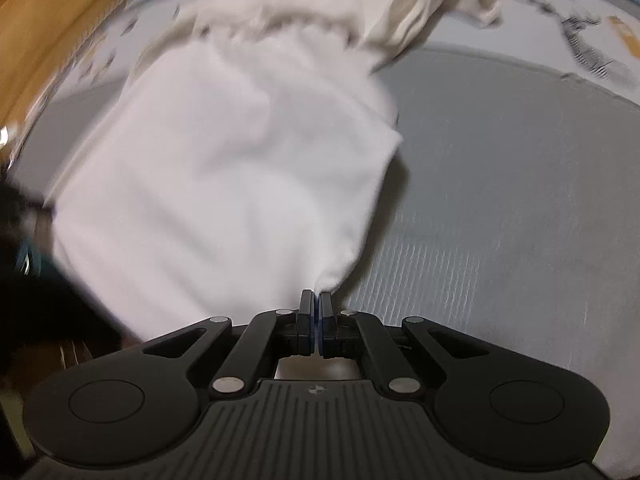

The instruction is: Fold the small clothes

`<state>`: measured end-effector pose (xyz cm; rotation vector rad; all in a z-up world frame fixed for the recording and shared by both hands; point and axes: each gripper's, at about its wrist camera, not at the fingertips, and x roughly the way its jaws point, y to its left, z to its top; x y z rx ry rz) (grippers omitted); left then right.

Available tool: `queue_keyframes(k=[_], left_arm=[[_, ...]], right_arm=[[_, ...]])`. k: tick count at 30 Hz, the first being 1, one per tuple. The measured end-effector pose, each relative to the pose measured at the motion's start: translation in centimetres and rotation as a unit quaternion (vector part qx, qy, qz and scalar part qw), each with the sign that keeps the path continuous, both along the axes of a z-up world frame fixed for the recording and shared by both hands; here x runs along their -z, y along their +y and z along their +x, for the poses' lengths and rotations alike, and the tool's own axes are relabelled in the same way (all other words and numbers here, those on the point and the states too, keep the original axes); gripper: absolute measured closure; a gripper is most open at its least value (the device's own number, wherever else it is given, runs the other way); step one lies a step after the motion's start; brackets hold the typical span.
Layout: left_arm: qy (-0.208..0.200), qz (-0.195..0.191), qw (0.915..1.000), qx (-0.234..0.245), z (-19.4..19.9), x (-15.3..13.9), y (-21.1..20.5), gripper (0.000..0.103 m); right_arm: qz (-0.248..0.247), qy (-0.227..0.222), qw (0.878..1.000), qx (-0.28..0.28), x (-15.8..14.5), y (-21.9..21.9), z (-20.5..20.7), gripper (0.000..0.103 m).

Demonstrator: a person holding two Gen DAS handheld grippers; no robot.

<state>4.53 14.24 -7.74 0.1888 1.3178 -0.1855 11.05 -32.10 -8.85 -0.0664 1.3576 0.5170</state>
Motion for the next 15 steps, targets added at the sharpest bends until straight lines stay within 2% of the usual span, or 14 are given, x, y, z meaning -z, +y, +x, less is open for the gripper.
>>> queue_keyframes(k=[2,4,7,8,10,12,15], left_arm=[[0.022,0.003,0.9995,0.023,-0.2,0.8,-0.5,0.099],[0.023,-0.013,0.9993,0.027,0.2,0.3,-0.6,0.097],[-0.041,-0.058,0.9974,-0.009,1.5,-3.3,0.4,0.089],[-0.06,-0.071,0.9954,-0.025,2.1,-4.3,0.8,0.081],[-0.094,-0.072,0.9918,-0.047,3.3,-5.7,-0.1,0.078],[-0.127,-0.062,0.9881,-0.059,4.8,-6.7,-1.6,0.078],[-0.188,-0.063,0.9768,-0.081,6.9,-8.8,-3.7,0.077]], right_arm=[[-0.055,0.006,0.998,-0.009,0.9,-0.2,-0.6,0.103],[-0.07,-0.007,0.997,0.008,0.6,-1.0,-0.2,0.101],[-0.024,-0.061,0.993,0.103,-2.2,-3.6,1.8,0.098],[-0.007,-0.082,0.986,0.145,-3.1,-4.5,2.5,0.095],[0.025,-0.117,0.97,0.211,-4.2,-5.8,3.7,0.093],[0.049,-0.141,0.959,0.243,-4.7,-5.9,4.9,0.093],[0.072,-0.152,0.952,0.256,-4.2,-4.2,7.0,0.093]])
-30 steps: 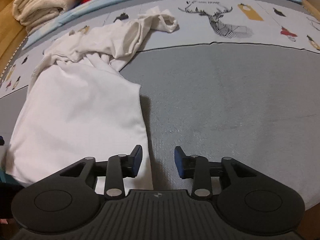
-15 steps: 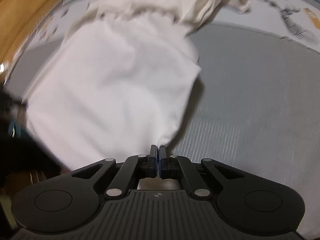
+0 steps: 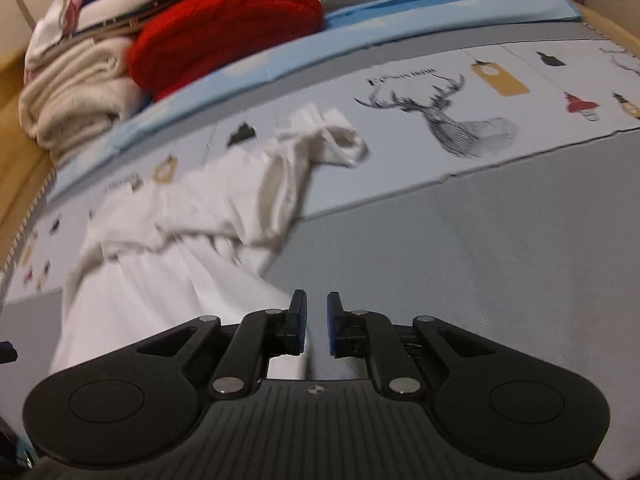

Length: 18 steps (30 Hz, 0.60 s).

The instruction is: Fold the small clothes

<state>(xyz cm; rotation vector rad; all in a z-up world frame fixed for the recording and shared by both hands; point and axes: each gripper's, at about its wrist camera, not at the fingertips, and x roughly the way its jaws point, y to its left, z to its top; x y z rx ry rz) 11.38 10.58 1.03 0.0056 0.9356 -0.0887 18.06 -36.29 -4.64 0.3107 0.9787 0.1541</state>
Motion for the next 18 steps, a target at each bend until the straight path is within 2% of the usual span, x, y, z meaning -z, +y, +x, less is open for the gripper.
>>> queue_keyframes(k=[2,4,5,7,9,11,14,16,17,18], left_arm=[[-0.03,-0.001,0.9995,-0.01,1.9,-0.8,-2.0,0.077],[-0.045,0.007,0.9989,-0.009,4.1,-1.7,-3.8,0.077],[-0.05,0.013,0.9986,-0.003,5.1,-2.1,-4.4,0.077],[-0.064,0.019,0.9977,0.01,7.3,-2.4,-6.4,0.072],[-0.086,0.005,0.9962,0.015,8.2,-2.3,-6.9,0.052],[-0.098,-0.015,0.9949,0.02,8.4,-1.2,-7.2,0.05],[-0.078,-0.012,0.9965,0.03,9.7,0.8,-8.3,0.05],[-0.084,-0.023,0.9951,0.047,10.5,1.4,-8.8,0.051],[-0.088,-0.028,0.9942,0.054,10.9,1.7,-9.1,0.051],[-0.089,-0.033,0.9936,0.061,11.4,1.9,-9.4,0.053]], right_arm=[[0.019,0.003,1.0,0.008,0.9,1.1,1.6,0.088],[0.03,0.005,0.999,0.015,1.3,2.0,2.8,0.078],[0.034,0.002,0.999,0.015,1.5,2.9,3.4,0.07],[0.03,0.011,0.999,0.018,2.4,4.5,4.6,0.064],[0.035,0.021,0.999,0.025,3.2,5.4,5.9,0.064],[0.039,0.023,0.999,0.031,4.1,6.0,6.9,0.064],[0.028,0.039,0.997,0.051,5.7,6.5,8.7,0.064],[0.034,0.039,0.997,0.064,6.4,6.7,9.6,0.07],[0.035,0.033,0.997,0.065,6.5,6.8,9.8,0.094],[0.032,0.023,0.997,0.067,6.4,6.9,10.0,0.101]])
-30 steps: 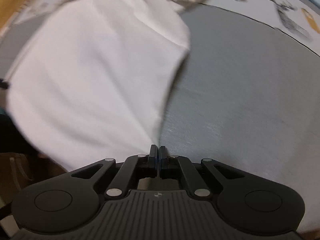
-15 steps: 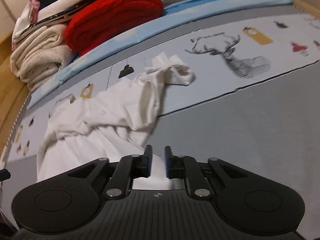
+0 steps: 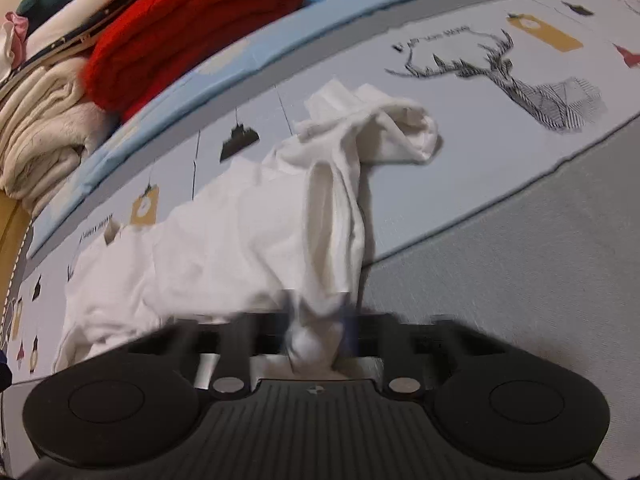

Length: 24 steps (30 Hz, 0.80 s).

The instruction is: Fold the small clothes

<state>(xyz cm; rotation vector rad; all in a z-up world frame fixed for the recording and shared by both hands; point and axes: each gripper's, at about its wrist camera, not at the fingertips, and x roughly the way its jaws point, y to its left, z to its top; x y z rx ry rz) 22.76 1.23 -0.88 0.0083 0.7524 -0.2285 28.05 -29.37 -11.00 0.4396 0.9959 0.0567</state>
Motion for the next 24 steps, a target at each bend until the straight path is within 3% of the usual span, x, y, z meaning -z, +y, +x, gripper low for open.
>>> queue_keyframes(k=[2,5,7,10,16,17,18,20,22,24], left_arm=[[0.003,-0.018,0.9997,0.019,0.8,0.6,-0.5,0.064],[0.0,-0.041,0.9982,0.044,2.0,1.1,-2.0,0.065],[-0.009,-0.051,0.9965,0.066,2.7,1.4,-3.3,0.063],[-0.012,-0.061,0.994,0.09,3.7,2.3,-5.1,0.056],[-0.023,-0.078,0.9913,0.103,5.0,3.4,-7.1,0.055],[-0.029,-0.076,0.991,0.106,5.1,3.4,-7.3,0.064],[-0.033,-0.068,0.9915,0.105,5.3,3.4,-7.4,0.094],[-0.026,-0.037,0.9954,0.085,6.1,3.3,-7.1,0.099],[-0.011,-0.024,0.9991,0.034,7.0,2.9,-5.0,0.099],[0.014,-0.028,0.9991,-0.028,8.2,2.5,-1.7,0.099]], right_arm=[[0.004,-0.05,0.999,-0.003,-1.2,0.2,-0.2,0.101],[0.034,-0.142,0.988,-0.042,-3.9,0.7,-0.8,0.101],[0.079,-0.184,0.977,-0.079,-5.2,0.6,-1.0,0.101],[0.134,-0.197,0.965,-0.114,-6.0,0.4,-1.0,0.101],[0.211,-0.2,0.938,-0.188,-6.9,0.2,-0.6,0.101],[0.212,-0.196,0.937,-0.199,-7.0,0.3,-0.5,0.101],[0.214,-0.191,0.934,-0.212,-6.8,0.6,-0.3,0.101],[0.205,-0.184,0.936,-0.221,-6.7,0.8,0.2,0.1],[0.177,-0.176,0.951,-0.183,-6.3,0.0,1.2,0.096],[0.136,-0.156,0.97,-0.125,-5.4,-1.3,2.4,0.076]])
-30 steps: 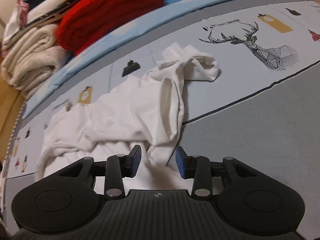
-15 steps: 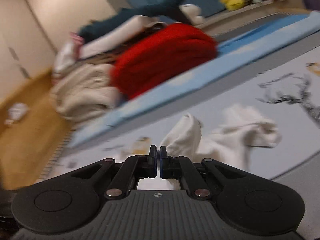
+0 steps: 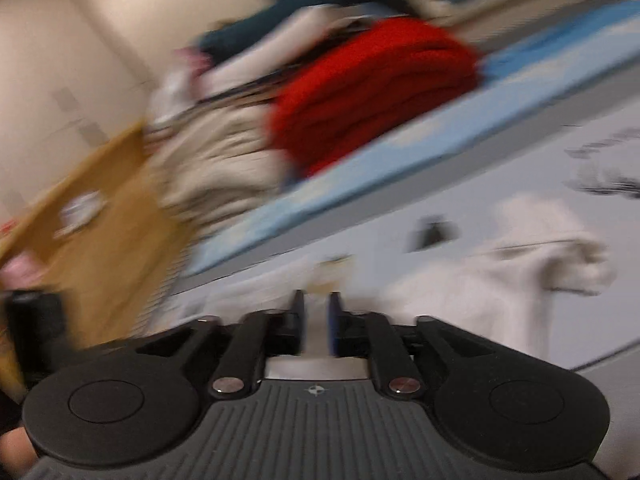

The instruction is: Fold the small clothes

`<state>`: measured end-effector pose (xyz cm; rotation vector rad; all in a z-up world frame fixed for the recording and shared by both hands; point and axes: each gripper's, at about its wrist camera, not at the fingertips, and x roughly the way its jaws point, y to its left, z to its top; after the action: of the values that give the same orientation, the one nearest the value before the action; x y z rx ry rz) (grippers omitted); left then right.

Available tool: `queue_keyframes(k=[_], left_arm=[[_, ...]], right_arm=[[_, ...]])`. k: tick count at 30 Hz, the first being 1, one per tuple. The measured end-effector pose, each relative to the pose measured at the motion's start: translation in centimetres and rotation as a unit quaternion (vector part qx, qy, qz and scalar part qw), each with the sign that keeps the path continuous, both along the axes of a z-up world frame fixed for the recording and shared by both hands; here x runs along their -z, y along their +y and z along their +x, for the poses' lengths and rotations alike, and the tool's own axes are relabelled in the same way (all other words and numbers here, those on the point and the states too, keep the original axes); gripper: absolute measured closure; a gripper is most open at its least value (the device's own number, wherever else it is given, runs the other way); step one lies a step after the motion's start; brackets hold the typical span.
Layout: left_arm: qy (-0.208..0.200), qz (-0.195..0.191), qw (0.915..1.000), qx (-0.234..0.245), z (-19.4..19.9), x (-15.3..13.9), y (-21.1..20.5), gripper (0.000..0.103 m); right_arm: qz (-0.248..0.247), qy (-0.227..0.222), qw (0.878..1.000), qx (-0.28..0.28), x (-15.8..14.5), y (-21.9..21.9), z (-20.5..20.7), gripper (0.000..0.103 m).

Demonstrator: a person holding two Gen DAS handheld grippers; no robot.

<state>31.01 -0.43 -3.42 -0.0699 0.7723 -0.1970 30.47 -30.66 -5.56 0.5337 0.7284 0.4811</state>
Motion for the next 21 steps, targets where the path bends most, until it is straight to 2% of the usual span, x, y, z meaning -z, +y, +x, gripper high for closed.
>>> queue_keyframes(k=[2,4,5,6,7,8,10,11,12,13,14,15,17,18,19,20,21], left_arm=[[0.015,0.009,0.9977,-0.066,1.0,-0.5,4.7,0.099],[0.024,0.035,0.989,-0.142,1.6,-1.0,10.9,0.099],[0.027,0.054,0.9807,-0.186,1.6,-1.3,14.2,0.099],[0.037,0.083,0.9649,-0.246,1.4,-1.4,18.3,0.099],[0.049,0.11,0.9441,-0.307,1.1,-1.4,22.0,0.099],[0.059,0.147,0.9126,-0.377,0.3,-1.5,25.6,0.099],[0.065,0.244,0.8181,-0.516,-1.8,-2.1,31.4,0.097],[0.056,0.258,0.7919,-0.551,-2.6,-2.7,32.9,0.097],[0.041,0.248,0.7861,-0.564,-3.2,-3.4,33.5,0.097],[0.022,0.226,0.7969,-0.56,-3.4,-4.0,33.0,0.095],[0.006,0.202,0.8187,-0.537,-3.0,-4.3,31.8,0.08],[-0.003,0.179,0.8488,-0.498,-2.3,-4.2,30.0,0.061],[0.0,0.119,0.9186,-0.377,0.0,-3.1,25.7,0.049],[0.01,0.077,0.9479,-0.309,1.0,-2.2,23.7,0.049],[0.025,0.037,0.9672,-0.25,1.7,-1.2,21.4,0.049],[0.042,0.009,0.9778,-0.205,2.3,-0.1,19.4,0.049],[0.061,-0.007,0.9838,-0.168,2.8,0.9,17.9,0.049]], right_arm=[[-0.07,0.023,0.995,0.074,1.2,-1.1,1.5,0.075],[-0.115,0.07,0.982,0.13,2.6,-2.1,3.1,0.071],[-0.121,0.094,0.976,0.153,3.4,-2.8,3.8,0.071],[-0.116,0.115,0.972,0.167,4.2,-3.4,4.4,0.071],[-0.112,0.134,0.969,0.172,4.7,-3.8,4.9,0.071],[-0.105,0.143,0.969,0.17,5.2,-4.0,5.1,0.071],[-0.097,0.153,0.971,0.154,5.9,-3.5,5.6,0.066],[-0.098,0.156,0.972,0.145,6.2,-3.0,6.0,0.064],[-0.102,0.157,0.973,0.137,6.4,-2.5,6.4,0.064],[-0.107,0.158,0.973,0.133,6.6,-2.2,6.6,0.064],[-0.113,0.159,0.972,0.129,6.9,-1.9,7.0,0.064],[-0.121,0.162,0.971,0.128,7.2,-1.8,7.2,0.064],[-0.134,0.167,0.967,0.137,7.4,-1.5,7.1,0.064],[-0.138,0.169,0.965,0.144,7.7,-1.6,7.2,0.067],[-0.139,0.17,0.964,0.15,8.0,-1.6,7.3,0.072],[-0.135,0.167,0.965,0.153,8.1,-1.8,7.2,0.092],[-0.13,0.164,0.966,0.155,8.1,-2.1,7.2,0.098]])
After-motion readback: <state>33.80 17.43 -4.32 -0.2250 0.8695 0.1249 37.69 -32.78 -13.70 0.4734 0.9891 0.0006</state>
